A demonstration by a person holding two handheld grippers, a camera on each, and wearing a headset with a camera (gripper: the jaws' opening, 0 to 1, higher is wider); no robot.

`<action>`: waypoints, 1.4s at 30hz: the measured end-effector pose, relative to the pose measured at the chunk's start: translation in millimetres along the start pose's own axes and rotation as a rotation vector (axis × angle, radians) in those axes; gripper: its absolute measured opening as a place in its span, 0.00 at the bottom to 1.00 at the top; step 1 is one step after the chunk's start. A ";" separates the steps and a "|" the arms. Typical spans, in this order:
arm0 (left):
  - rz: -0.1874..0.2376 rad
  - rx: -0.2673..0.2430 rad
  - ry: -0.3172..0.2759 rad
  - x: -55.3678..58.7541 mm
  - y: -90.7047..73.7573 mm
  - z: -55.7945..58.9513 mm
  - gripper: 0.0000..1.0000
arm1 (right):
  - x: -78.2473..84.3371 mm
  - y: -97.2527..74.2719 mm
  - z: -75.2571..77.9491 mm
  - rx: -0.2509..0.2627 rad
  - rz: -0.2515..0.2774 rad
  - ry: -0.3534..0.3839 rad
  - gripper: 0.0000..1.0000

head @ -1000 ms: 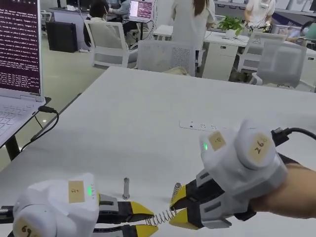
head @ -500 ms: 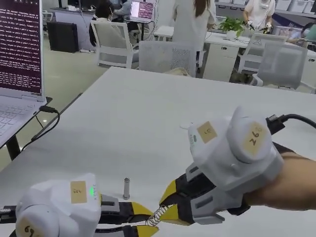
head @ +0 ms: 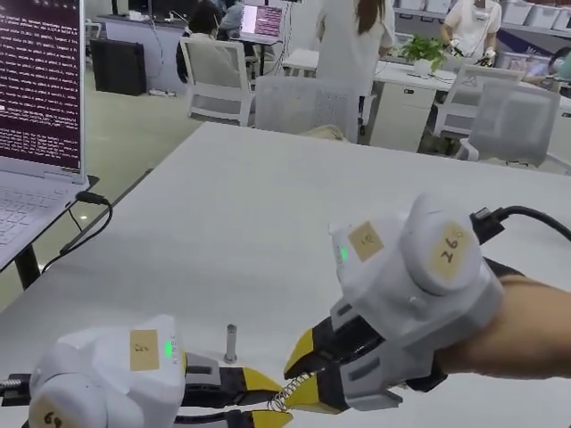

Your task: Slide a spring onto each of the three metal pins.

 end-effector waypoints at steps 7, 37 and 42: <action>0.018 0.004 -0.008 -2.3 -0.6 0.2 0.02 | 0.7 2.4 1.7 -0.017 -0.018 -0.010 0.11; 0.029 -0.022 -0.016 -2.7 -1.0 -1.5 0.03 | -6.1 7.3 8.5 -0.050 -0.112 -0.039 0.08; 0.013 -0.028 -0.029 -0.6 -1.5 -2.2 0.09 | -8.2 7.4 10.9 -0.049 -0.126 -0.044 0.08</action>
Point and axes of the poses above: the centre of the closed fingertips' face, and the gripper's own axes: y roughly forward along the fingers, z roughly to its right, x roughly out of its underside, the point moved 10 cm from there along -y, roughly backward along the fingers, and after that the axes turned 7 degrees about -x, right-handed, at the moved point
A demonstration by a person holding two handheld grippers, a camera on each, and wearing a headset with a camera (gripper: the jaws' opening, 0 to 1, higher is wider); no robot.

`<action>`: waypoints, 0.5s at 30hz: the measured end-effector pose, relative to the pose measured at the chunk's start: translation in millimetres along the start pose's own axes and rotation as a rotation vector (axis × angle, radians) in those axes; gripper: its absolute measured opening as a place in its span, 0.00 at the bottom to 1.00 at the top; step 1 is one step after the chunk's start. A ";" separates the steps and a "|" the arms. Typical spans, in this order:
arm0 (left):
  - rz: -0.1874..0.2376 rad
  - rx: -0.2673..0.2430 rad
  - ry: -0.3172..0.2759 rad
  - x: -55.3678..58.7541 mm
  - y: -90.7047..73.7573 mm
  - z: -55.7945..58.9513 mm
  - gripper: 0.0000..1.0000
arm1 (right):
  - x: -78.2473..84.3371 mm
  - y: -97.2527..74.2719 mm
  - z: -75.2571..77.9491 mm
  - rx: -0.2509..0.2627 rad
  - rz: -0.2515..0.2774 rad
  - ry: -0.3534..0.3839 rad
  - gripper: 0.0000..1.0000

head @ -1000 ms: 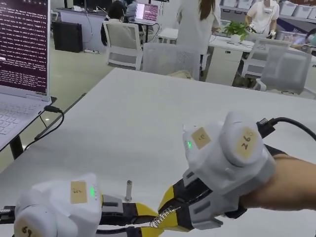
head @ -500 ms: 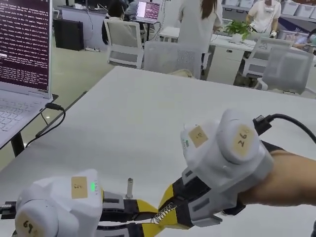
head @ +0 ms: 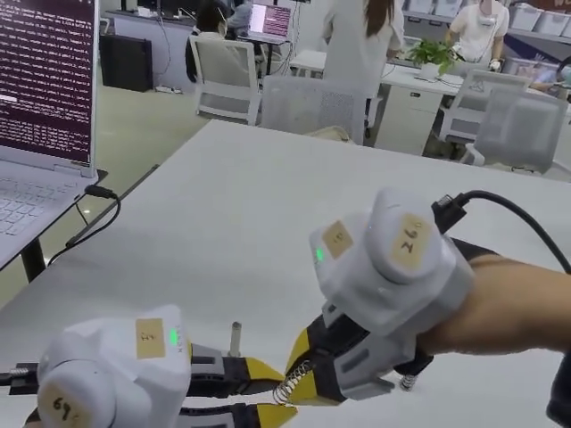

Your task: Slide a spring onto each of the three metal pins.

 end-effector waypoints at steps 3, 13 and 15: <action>-0.001 -0.005 -0.019 1.0 -0.6 -0.8 0.13 | -0.1 -0.4 1.1 0.001 -0.005 -0.001 0.08; -0.034 -0.014 -0.081 12.7 -1.5 -2.7 0.28 | 1.7 -3.5 4.5 0.017 -0.014 0.004 0.08; -0.037 -0.030 -0.095 14.1 -2.2 -4.1 0.36 | 2.0 -3.4 5.0 0.018 -0.016 0.003 0.08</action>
Point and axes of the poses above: the centre of the closed fingertips' face, and the gripper's own axes: y roughly forward along the fingers, z roughly to its right, x roughly out of its underside, the point moved 10 cm from there along -y, roughly backward along the fingers, and after that the axes turned 7 degrees about -x, right-handed, at the moved point
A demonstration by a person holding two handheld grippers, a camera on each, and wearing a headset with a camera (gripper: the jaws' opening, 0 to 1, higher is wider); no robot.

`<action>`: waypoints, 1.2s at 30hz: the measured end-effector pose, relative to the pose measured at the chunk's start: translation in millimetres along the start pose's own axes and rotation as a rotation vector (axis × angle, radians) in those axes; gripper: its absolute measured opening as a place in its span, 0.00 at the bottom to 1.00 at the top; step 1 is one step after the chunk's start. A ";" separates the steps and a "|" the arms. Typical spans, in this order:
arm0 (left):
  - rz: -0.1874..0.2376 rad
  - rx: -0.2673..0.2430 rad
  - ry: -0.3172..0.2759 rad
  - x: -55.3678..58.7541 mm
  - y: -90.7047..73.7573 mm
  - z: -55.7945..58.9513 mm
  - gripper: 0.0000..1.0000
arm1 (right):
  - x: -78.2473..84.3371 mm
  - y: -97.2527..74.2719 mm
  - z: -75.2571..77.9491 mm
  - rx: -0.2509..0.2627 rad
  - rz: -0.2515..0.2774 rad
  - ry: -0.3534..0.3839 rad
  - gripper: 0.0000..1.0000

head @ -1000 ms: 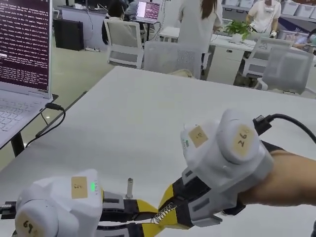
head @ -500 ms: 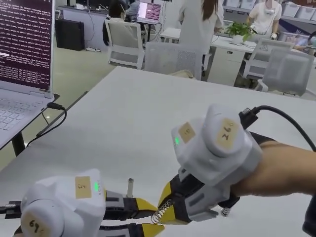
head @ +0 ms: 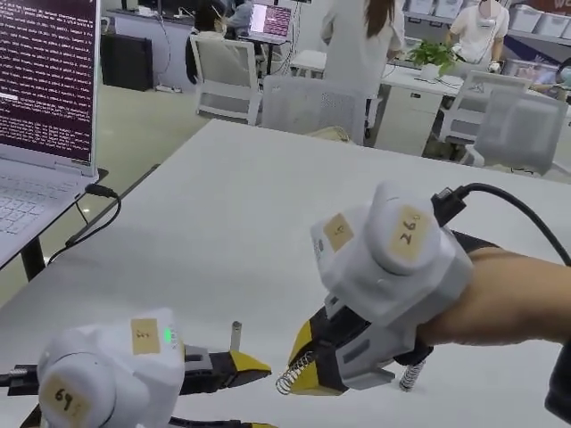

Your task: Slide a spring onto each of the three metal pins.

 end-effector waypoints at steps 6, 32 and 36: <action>-0.020 -0.023 -0.023 6.3 -2.8 -3.4 0.48 | -0.3 0.3 1.2 -0.002 -0.003 -0.002 0.08; -0.049 -0.126 -0.086 21.4 -18.5 -8.7 0.84 | -9.5 -7.5 18.4 0.013 -0.026 -0.034 0.08; -0.050 -0.135 -0.086 23.7 -20.1 -9.6 0.84 | -11.7 -8.3 25.0 0.012 -0.039 -0.037 0.08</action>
Point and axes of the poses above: the centre of the closed fingertips' face, and the gripper's own axes: y roughly forward along the fingers, z roughly to its right, x roughly out of its underside, the point moved 10 cm from there along -y, roughly backward along the fingers, and after that the axes turned 7 degrees about -x, right-handed, at the moved point
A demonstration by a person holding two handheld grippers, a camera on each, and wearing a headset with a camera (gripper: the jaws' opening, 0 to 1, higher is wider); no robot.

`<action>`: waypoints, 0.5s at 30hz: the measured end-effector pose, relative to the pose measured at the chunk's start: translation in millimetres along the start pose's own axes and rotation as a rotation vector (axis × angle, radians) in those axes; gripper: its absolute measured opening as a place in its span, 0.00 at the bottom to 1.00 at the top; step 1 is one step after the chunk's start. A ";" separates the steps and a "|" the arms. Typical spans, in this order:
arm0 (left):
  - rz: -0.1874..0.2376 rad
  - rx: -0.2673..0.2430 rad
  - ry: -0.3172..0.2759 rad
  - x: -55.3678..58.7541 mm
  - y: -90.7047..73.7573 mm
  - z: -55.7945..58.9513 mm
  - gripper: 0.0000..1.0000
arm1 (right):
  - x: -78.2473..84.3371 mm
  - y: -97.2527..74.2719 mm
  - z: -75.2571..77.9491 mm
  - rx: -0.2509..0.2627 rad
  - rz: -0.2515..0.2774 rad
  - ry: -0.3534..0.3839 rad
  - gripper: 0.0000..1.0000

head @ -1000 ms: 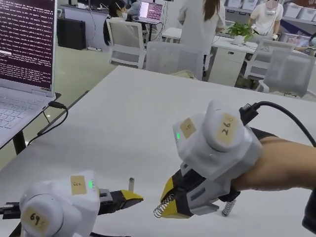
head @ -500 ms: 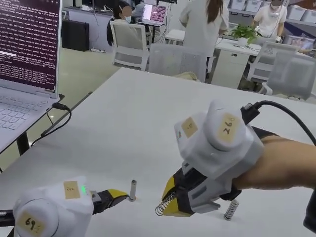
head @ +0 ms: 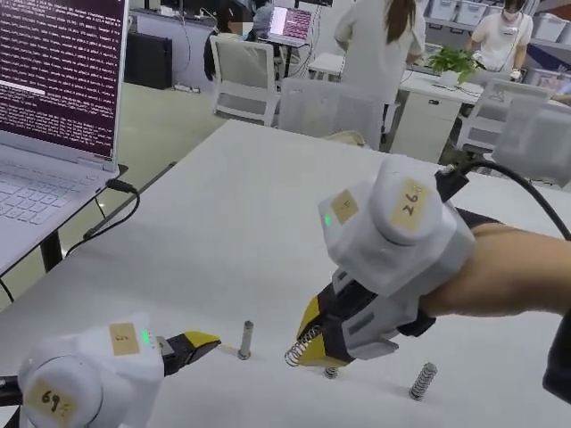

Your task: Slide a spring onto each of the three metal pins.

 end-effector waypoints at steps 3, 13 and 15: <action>0.001 -0.005 -0.005 1.4 -1.4 -1.8 0.84 | -2.7 -1.7 8.0 -0.006 -0.012 -0.001 0.08; -0.003 -0.020 -0.009 5.3 -6.4 -5.6 0.83 | -12.9 -1.9 33.8 -0.033 -0.050 -0.001 0.08; -0.003 -0.023 -0.011 6.0 -7.2 -6.3 0.83 | -14.2 0.7 39.4 -0.044 -0.059 0.004 0.08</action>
Point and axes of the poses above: the centre of the closed fingertips' face, and the gripper's own axes: y roughly forward along the fingers, z roughly to its right, x roughly out of its underside, the point moved 10 cm from there along -y, roughly backward along the fingers, and after that the axes turned 7 degrees about -x, right-handed, at the moved point
